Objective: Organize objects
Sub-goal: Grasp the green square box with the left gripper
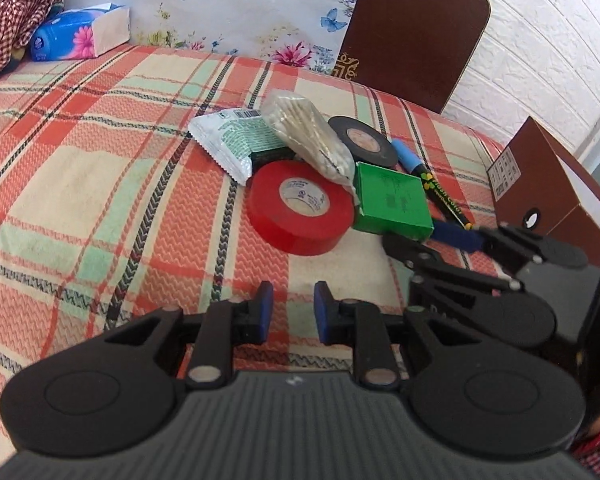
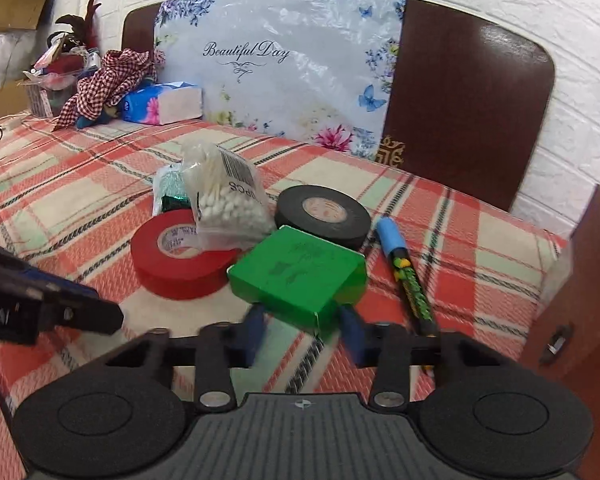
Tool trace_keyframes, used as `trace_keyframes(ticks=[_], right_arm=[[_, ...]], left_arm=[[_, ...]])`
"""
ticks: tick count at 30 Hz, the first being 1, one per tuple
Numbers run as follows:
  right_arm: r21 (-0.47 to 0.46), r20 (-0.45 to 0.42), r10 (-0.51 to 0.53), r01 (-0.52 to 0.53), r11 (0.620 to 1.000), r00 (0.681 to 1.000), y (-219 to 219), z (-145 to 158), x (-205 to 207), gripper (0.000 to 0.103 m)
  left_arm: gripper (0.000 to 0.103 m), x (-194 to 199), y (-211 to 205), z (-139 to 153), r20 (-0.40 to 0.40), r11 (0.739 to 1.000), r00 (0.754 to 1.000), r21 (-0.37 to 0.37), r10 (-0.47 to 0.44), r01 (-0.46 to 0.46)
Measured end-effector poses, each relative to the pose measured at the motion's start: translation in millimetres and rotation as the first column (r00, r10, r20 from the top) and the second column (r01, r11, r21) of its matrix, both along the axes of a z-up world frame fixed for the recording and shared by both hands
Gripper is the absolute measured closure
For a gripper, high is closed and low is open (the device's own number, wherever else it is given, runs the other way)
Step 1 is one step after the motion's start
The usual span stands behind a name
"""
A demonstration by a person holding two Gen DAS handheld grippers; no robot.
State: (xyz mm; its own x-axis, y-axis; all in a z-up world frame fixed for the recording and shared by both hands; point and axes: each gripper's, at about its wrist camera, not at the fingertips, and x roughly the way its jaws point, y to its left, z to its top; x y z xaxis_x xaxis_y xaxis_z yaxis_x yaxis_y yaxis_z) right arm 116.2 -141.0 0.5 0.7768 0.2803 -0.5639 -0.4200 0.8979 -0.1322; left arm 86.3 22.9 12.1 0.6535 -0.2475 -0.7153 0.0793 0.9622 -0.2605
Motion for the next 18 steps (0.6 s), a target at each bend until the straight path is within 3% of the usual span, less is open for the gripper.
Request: trace_keyframes(ticks=[1,4,7,10,12,13,15,18], right_arm=[[0.004,-0.005,0.006,-0.006,1.000,1.000,-3.8,-1.5,-6.8,0.096],[0.012,-0.003,0.003,-0.003,1.000,1.000,-13.8,-2.5,-30.9,0.098],[0.001,0.007,-0.010,0.010,1.000,1.000,-5.3,-0.2,-46.6,0.095],[0.011,0.014,-0.019,0.019,1.000,1.000,-10.6,4.1,-50.7,0.072],[0.020,0.015,-0.013,0.013,1.000,1.000,-13.0,5.2,-49.2,0.061],[0.014,0.017,-0.012,0.011,1.000,1.000,-11.8,5.0,-47.1,0.058],[0.000,0.021,-0.016,0.016,1.000,1.000,-8.7,4.8,-41.3,0.056],[0.006,0.024,-0.023,0.023,1.000,0.999,-5.5,4.4,-28.3,0.040]], left_arm=[[0.079,0.6,-2.5,1.8,-0.006,1.000,1.000,-0.012,-0.017,0.017],[0.078,-1.2,-20.8,9.2,0.006,0.996,0.996,-0.032,-0.084,0.084],[0.066,1.2,-42.2,18.8,0.036,0.994,0.994,0.003,-0.106,0.106],[0.061,11.4,-58.1,33.5,0.080,0.992,0.989,0.037,-0.126,0.123],[0.048,25.6,-70.1,40.9,0.107,0.987,0.984,0.089,-0.141,0.132],[0.037,35.0,-75.7,41.7,0.106,0.984,0.983,0.119,-0.148,0.135],[0.034,54.6,-85.7,38.0,0.095,0.974,0.983,0.180,-0.157,0.138],[0.026,78.2,-89.7,29.1,0.060,0.961,0.980,0.217,-0.189,0.172]])
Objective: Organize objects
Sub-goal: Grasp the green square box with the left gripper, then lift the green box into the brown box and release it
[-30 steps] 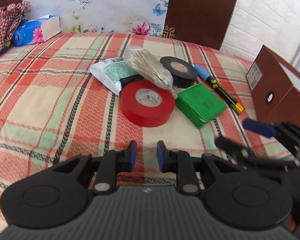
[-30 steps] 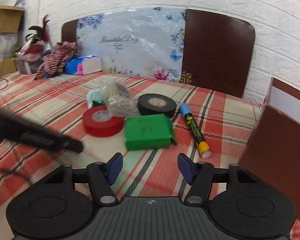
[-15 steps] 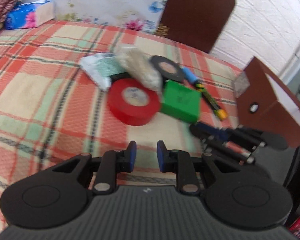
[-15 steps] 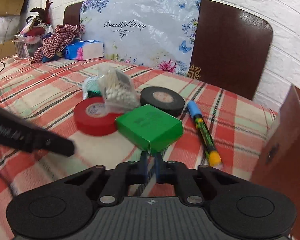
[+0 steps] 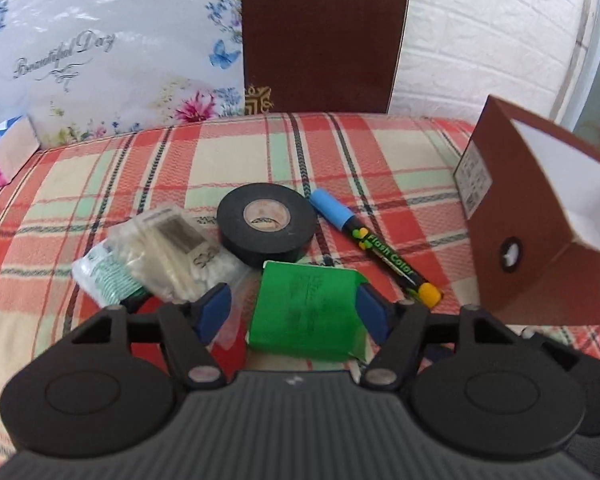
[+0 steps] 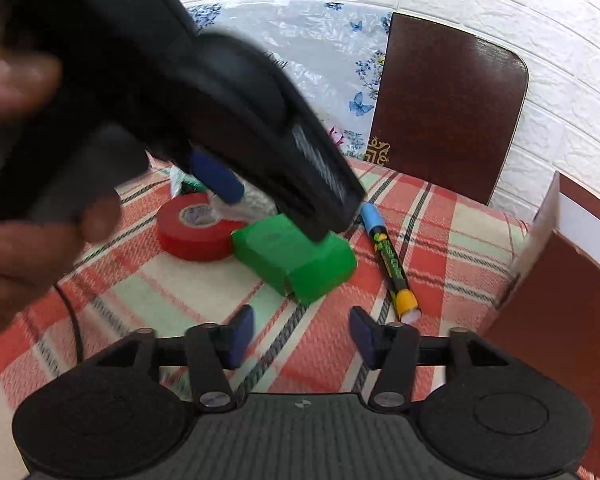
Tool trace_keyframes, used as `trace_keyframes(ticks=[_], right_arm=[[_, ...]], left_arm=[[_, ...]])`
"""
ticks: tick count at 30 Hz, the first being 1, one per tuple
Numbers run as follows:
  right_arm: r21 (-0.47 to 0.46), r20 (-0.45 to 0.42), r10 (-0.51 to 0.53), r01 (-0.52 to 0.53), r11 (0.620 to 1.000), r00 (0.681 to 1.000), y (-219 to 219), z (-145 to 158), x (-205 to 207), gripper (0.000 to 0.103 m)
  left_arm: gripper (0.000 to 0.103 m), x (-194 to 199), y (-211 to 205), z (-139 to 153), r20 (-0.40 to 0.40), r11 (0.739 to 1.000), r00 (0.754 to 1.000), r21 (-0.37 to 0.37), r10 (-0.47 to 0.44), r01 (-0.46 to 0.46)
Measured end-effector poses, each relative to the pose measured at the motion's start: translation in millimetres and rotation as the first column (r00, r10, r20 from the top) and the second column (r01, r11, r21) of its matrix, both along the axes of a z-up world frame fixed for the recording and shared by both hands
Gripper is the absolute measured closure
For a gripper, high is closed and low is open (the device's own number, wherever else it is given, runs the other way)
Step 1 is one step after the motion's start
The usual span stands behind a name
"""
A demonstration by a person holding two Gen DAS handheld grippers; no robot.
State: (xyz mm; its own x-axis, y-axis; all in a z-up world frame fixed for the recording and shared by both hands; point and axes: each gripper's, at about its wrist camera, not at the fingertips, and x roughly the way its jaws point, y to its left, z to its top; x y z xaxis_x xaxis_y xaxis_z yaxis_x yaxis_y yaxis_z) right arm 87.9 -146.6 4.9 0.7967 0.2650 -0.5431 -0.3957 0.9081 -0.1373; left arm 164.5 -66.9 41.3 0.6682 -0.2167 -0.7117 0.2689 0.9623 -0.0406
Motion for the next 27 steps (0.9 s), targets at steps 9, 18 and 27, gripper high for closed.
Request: trace_keyframes(ticks=[9,18,27], right_arm=[[0.095,-0.076,0.020,-0.013,0.995,0.997,5.4,-7.0,48.6,0.055],[0.079,0.238,-0.095,0.078,0.994,0.966,-17.3,30.0,-39.8,0.055],[0.079,0.376,-0.371,0.370,0.926,0.849,-121.1,66.0,-52.4,0.055]], left_arm=[[0.043,7.6,8.3,-16.5,-0.054,0.991,0.997,-0.127,-0.047,0.040],[0.044,-66.1,-24.1,53.9,0.128,0.966,0.983,-0.203,-0.133,0.157],[0.040,-71.0,-167.2,94.2,0.254,0.883,0.884,-0.163,-0.393,0.439]])
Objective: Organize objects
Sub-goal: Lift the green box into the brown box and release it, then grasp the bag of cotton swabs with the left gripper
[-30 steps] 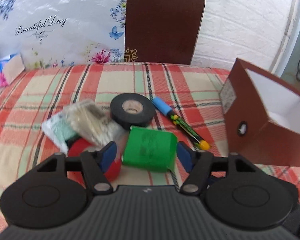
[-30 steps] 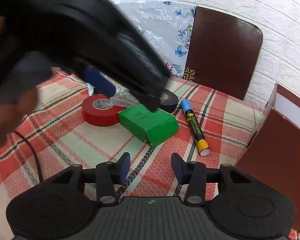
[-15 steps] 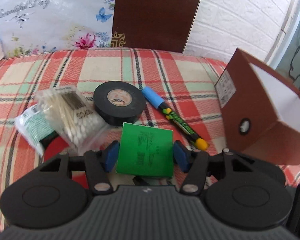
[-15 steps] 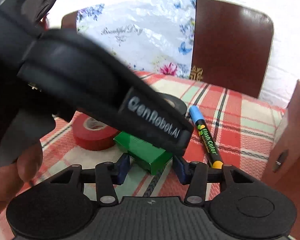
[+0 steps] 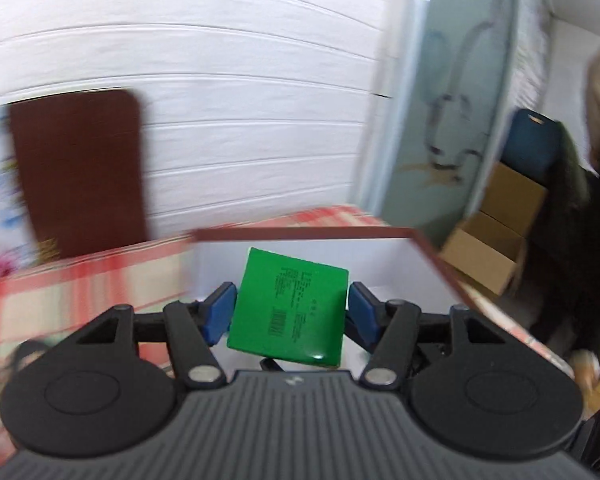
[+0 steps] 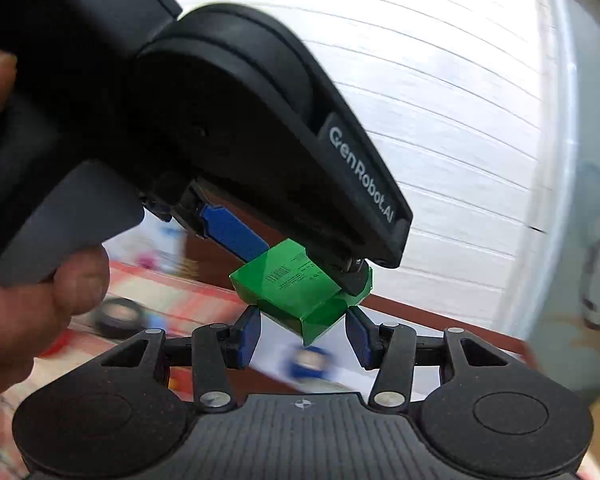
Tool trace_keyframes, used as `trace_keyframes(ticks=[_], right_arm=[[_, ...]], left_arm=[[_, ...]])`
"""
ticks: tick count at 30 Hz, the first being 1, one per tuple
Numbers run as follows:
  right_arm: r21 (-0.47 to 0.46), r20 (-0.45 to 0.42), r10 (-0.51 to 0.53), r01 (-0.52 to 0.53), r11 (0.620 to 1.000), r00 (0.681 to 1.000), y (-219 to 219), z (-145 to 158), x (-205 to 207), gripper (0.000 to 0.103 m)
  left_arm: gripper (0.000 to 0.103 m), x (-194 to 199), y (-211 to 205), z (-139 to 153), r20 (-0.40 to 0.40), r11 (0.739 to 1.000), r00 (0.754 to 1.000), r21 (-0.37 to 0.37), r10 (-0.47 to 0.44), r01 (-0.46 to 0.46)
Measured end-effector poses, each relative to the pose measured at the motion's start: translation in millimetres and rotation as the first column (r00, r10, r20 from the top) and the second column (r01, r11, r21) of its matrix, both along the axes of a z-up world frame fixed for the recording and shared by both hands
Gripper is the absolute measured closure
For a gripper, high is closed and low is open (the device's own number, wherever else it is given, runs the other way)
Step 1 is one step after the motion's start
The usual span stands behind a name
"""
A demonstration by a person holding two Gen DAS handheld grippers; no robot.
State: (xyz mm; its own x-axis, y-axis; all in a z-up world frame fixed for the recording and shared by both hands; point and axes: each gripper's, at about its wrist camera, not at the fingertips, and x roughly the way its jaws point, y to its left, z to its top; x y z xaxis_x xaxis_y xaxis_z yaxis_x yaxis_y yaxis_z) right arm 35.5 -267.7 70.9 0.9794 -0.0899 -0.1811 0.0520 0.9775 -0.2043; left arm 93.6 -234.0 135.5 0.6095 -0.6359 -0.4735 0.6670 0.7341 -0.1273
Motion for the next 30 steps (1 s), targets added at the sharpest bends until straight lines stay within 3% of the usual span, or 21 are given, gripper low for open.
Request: trace_keyframes(ticks=[4,6,10,15,18,22,24,26,30], right_arm=[[0.048,-0.047,-0.099,0.101,0.994,0.994,-50.8,-8.7,11.4,0.052],[0.057,-0.058,-0.162,0.165,0.985,0.985,-68.9,-13.9,20.7,0.042],[0.144,-0.089,-0.234,0.245,0.959,0.968,-92.7,-19.8,30.8,0.041],[0.197,0.013,-0.187,0.181,0.963,0.982,-76.7,-21.0,9.7,0.040],[0.222,0.062,-0.078,0.062,0.973,0.995,-57.9,-19.7,-16.0,0.040],[0.131,0.068,0.120,-0.128,0.983,0.990,-8.6,-20.6,-15.6,0.041],[0.106,0.017,0.238,-0.238,0.965,0.971,21.7,-25.0,-6.9,0.041],[0.083,-0.055,0.332,-0.327,0.941,0.942,63.7,-32.1,-5.1,0.044],[0.053,-0.170,0.437,-0.435,0.899,0.883,116.5,-43.4,24.4,0.054]], left_arm=[[0.040,13.9,-60.0,-15.3,-0.029,0.998,0.998,0.017,-0.061,0.062],[0.039,19.4,-85.6,-25.2,-0.020,0.996,0.997,0.050,-0.069,0.070],[0.039,24.3,-102.8,-39.6,-0.013,0.993,1.000,0.115,-0.027,0.028],[0.038,10.2,-46.8,-35.1,-0.012,0.998,1.000,0.055,-0.002,0.002],[0.038,-11.0,9.6,-32.7,-0.003,0.999,0.999,0.000,0.033,-0.033],[0.038,-31.7,91.7,-36.8,-0.023,0.989,0.990,-0.047,0.137,-0.138],[0.038,-33.8,133.2,-48.2,-0.061,0.973,0.973,-0.046,0.224,-0.227],[0.039,-29.2,175.1,-63.5,-0.110,0.938,0.933,-0.019,0.342,-0.346],[0.040,-13.6,251.8,-97.4,-0.163,0.814,0.799,0.065,0.579,-0.577]])
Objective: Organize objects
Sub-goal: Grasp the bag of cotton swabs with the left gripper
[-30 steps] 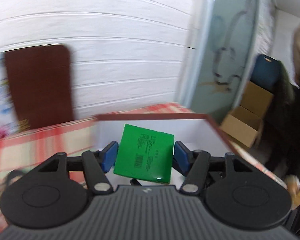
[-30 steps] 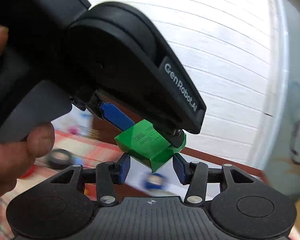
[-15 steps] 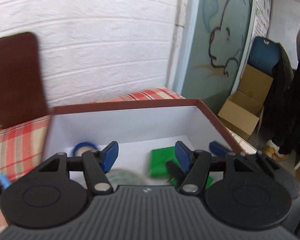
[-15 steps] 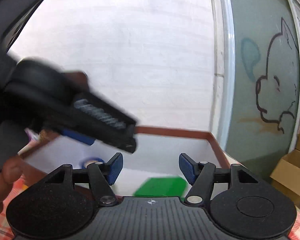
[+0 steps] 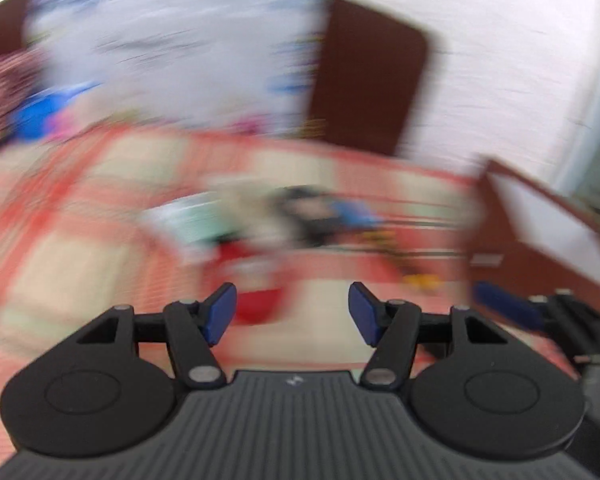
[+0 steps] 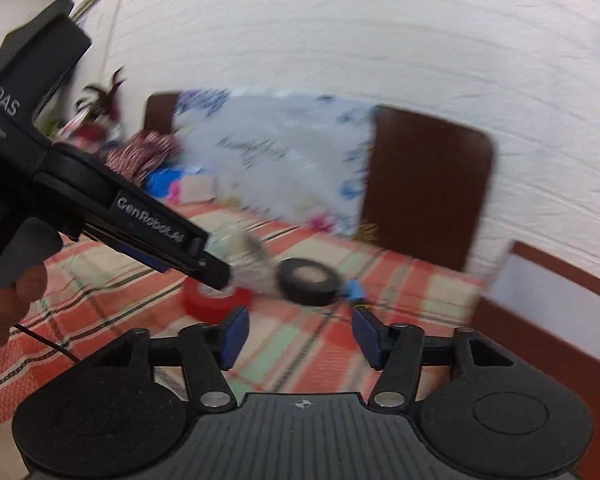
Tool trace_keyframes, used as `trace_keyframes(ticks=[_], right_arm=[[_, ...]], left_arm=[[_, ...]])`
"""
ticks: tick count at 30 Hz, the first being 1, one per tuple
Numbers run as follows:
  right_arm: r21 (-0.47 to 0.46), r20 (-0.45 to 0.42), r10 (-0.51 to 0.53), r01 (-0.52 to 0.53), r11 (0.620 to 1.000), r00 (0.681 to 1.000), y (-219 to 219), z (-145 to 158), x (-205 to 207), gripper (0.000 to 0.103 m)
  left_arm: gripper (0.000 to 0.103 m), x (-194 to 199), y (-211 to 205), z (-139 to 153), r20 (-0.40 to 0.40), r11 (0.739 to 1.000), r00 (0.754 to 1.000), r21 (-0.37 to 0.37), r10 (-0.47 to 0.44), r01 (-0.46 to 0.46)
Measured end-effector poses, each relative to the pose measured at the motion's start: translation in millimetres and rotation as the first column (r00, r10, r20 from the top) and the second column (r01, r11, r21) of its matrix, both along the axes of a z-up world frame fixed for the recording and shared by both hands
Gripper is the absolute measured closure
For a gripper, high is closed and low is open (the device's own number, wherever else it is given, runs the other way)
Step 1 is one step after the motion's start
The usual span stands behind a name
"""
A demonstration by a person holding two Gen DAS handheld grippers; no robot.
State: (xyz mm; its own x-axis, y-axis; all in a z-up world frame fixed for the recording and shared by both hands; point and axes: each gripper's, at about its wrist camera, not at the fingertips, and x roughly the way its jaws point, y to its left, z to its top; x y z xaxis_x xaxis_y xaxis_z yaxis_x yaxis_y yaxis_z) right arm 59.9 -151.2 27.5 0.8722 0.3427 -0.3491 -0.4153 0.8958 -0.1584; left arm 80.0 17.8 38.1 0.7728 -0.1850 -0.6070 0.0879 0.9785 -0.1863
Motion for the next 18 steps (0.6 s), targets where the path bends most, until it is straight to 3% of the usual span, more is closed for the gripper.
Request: trace_keyframes(ticks=[2,4,8,10,12,14,16,18], right_arm=[[-0.029,-0.029,0.031,-0.032,0.999,0.999,22.0,-1.8,22.5,0.058],[-0.048,-0.039,0.053,-0.055,0.997,0.998,47.0,-1.4,33.6,0.059],[-0.136,-0.056,0.043,-0.051,0.989,0.997,93.0,-4.9,69.9,0.062],[-0.189,-0.059,0.016,-0.027,0.982,0.998,97.9,-14.0,78.3,0.090],[-0.196,-0.032,-0.001,-0.005,0.981,0.999,91.2,-15.6,77.8,0.096],[-0.119,-0.048,-0.018,0.012,0.993,0.999,73.5,-1.3,66.3,0.101],[0.029,-0.100,-0.010,0.013,1.000,0.995,42.6,18.6,48.1,0.101],[0.205,-0.191,-0.004,0.044,0.978,0.982,0.6,31.4,27.1,0.101]], left_arm=[[0.040,5.3,31.7,-16.1,-0.030,0.993,0.993,0.034,0.110,-0.109],[0.041,7.0,58.4,-32.3,-0.073,0.984,0.981,0.023,0.178,-0.176],[0.043,-1.5,75.2,-37.8,-0.032,0.985,0.984,-0.023,0.173,-0.174],[0.043,-0.5,74.6,-37.0,-0.033,0.984,0.984,-0.025,0.175,-0.176],[0.043,1.5,76.6,-34.8,-0.040,0.984,0.984,-0.037,0.171,-0.173],[0.043,0.9,78.8,-32.8,-0.054,0.983,0.985,-0.069,0.167,-0.170],[0.044,-0.2,77.4,-28.7,-0.065,0.982,0.987,-0.114,0.145,-0.152],[0.044,-4.2,68.6,-20.7,-0.047,0.983,0.994,-0.151,0.097,-0.103]])
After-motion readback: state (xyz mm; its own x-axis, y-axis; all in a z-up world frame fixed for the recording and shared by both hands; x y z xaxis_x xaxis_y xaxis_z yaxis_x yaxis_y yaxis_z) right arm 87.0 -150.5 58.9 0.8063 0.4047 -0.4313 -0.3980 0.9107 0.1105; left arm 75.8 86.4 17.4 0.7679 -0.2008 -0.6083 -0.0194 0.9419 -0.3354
